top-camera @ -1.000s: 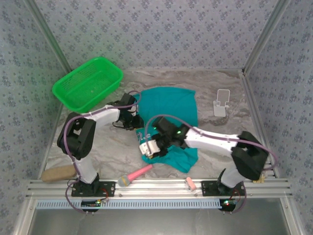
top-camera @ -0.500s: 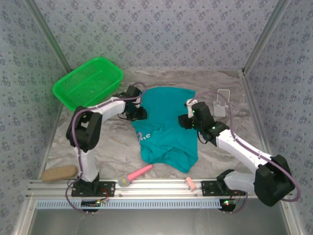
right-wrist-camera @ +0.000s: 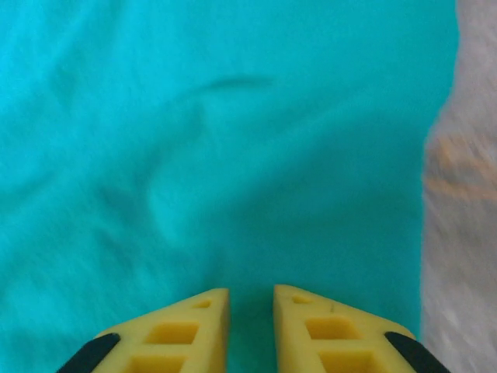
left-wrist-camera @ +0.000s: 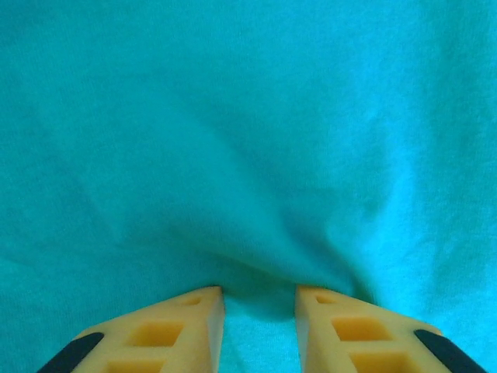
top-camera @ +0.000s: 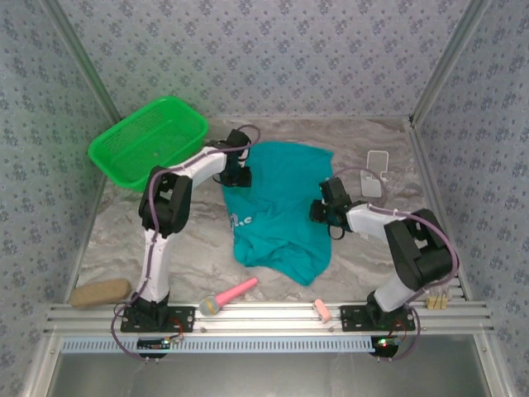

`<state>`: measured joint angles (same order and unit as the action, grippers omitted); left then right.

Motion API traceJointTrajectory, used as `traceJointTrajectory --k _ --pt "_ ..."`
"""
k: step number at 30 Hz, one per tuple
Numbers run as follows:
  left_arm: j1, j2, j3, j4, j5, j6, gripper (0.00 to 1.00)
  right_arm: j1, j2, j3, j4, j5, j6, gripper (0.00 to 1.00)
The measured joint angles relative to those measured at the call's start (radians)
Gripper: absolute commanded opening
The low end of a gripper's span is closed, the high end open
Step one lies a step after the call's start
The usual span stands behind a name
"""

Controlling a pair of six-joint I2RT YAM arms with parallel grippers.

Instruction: Fold the inside-out t-shirt

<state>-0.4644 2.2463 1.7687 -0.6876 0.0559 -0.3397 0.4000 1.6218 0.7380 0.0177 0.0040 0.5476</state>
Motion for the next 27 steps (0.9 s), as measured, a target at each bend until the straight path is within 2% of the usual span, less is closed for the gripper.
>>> traceJointTrajectory --k 6,12,15,18,21,24,26,27 --pt "0.024 0.154 0.269 -0.072 -0.021 0.044 0.31 -0.003 0.162 0.16 0.041 0.077 0.014 0.21" --pt "0.063 0.264 0.498 -0.137 -0.027 0.089 0.36 -0.029 0.3 0.36 0.017 0.126 -0.016 0.4" --pt "0.072 0.257 0.556 -0.167 -0.019 0.115 0.39 -0.036 0.306 0.446 -0.043 0.135 -0.03 0.48" --pt "0.057 0.199 0.536 -0.167 0.003 0.155 0.42 -0.031 0.238 0.467 -0.098 0.172 -0.031 0.57" --pt "0.004 0.073 0.439 -0.161 0.023 0.207 0.44 -0.011 0.074 0.386 -0.131 0.255 -0.016 0.62" --pt "-0.092 -0.094 0.293 -0.124 0.041 0.274 0.5 0.006 -0.129 0.274 -0.188 0.326 0.008 0.63" --pt "-0.19 -0.233 0.138 -0.055 0.082 0.33 0.57 0.008 -0.256 0.216 -0.266 0.386 0.051 0.64" --pt "-0.229 -0.285 0.067 -0.017 0.109 0.351 0.59 0.008 -0.314 0.191 -0.304 0.414 0.065 0.71"
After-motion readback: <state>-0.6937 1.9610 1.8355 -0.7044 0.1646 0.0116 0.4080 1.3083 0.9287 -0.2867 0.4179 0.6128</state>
